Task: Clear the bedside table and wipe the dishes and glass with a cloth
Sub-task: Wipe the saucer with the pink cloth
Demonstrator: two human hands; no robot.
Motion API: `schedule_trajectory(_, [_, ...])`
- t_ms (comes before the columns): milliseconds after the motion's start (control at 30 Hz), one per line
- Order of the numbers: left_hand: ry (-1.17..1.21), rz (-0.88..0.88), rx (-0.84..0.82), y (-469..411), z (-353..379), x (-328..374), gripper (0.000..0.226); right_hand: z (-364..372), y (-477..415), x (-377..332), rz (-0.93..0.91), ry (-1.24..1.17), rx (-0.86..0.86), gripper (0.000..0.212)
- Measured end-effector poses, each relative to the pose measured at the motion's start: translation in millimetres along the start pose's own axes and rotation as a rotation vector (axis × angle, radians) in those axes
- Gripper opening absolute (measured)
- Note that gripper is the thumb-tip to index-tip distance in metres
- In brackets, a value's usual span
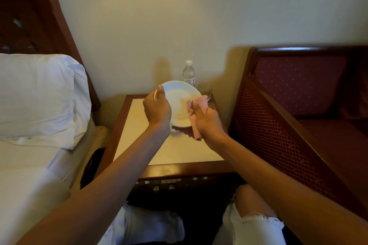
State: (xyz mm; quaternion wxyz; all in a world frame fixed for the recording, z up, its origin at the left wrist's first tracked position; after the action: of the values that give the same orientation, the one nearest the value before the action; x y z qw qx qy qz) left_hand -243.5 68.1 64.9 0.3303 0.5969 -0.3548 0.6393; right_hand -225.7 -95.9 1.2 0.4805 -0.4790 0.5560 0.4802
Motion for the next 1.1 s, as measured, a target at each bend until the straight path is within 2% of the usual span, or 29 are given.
schedule_trajectory(33, [0.029, -0.019, -0.010, 2, 0, -1, 0.036, 1, 0, 0, -0.003, -0.018, -0.005, 0.067])
schedule_trajectory(133, [0.084, -0.230, -0.207, 2, 4, -16, 0.023, -20, -4, -20, -0.069, 0.055, 0.056, 0.029])
schedule_trajectory(233, [-0.051, -0.387, -0.491, 9, 9, -30, 0.023, -37, -10, -39, -0.206, 0.260, -0.047, 0.028])
schedule_trajectory(300, [-0.191, -0.345, -0.572, 12, 13, -30, 0.023, -31, -9, -40, -0.217, 0.349, -0.175, 0.032])
schedule_trajectory(333, [-0.245, -0.284, -0.561, 9, 14, -27, 0.024, -27, -10, -36, -0.206, 0.368, -0.187, 0.033])
schedule_trajectory(400, [-0.269, -0.107, -0.463, -2, 16, -17, 0.028, -24, -8, -25, -0.169, 0.304, -0.087, 0.034])
schedule_trajectory(467, [-0.240, 0.013, -0.277, -7, 10, -10, 0.035, -19, -4, -4, -0.079, 0.135, 0.037, 0.040])
schedule_trajectory(533, [-0.247, 0.056, -0.131, -5, 5, -11, 0.032, -11, 0, 11, 0.036, 0.003, 0.010, 0.041])
schedule_trajectory(567, [-0.268, 0.057, -0.128, -3, 5, -16, 0.031, -11, 0, 12, 0.066, -0.007, -0.012, 0.040])
schedule_trajectory(633, [-0.296, -0.017, -0.282, -3, 9, -29, 0.028, -22, -9, 7, 0.046, 0.059, 0.002, 0.042])
schedule_trajectory(700, [-0.347, -0.126, -0.522, 4, 16, -38, 0.029, -35, -19, 0, 0.012, 0.124, 0.045, 0.046])
schedule_trajectory(767, [-0.438, -0.067, -0.638, 8, 22, -33, 0.032, -39, -23, 1, 0.050, 0.089, 0.059, 0.048])
schedule_trajectory(833, [-0.428, 0.027, -0.533, 4, 24, -23, 0.037, -38, -18, 2, 0.061, 0.094, 0.098, 0.047])
schedule_trajectory(967, [-0.261, 0.076, -0.104, -2, 10, -10, 0.033, -17, -7, 13, -0.014, 0.046, 0.101, 0.038])
schedule_trajectory(1033, [-0.187, 0.085, -0.059, 7, 7, -9, 0.031, -13, -7, 16, -0.020, 0.026, 0.095, 0.037])
schedule_trajectory(1100, [-0.146, 0.030, -0.154, 6, 7, -19, 0.027, -23, -15, 6, -0.024, 0.047, 0.099, 0.045])
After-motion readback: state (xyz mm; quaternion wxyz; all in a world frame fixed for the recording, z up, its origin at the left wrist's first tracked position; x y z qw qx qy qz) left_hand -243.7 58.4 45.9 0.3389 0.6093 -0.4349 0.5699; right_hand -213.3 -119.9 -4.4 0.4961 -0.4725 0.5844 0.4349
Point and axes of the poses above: each hand's wrist, its own y-axis away from the middle knuckle, its own z-axis out of the palm, x = y × z, the point moved 7 cm from there along -y, towards the middle knuckle, and after that the axes turned 1 degree about -z, right-handed, at the moved point
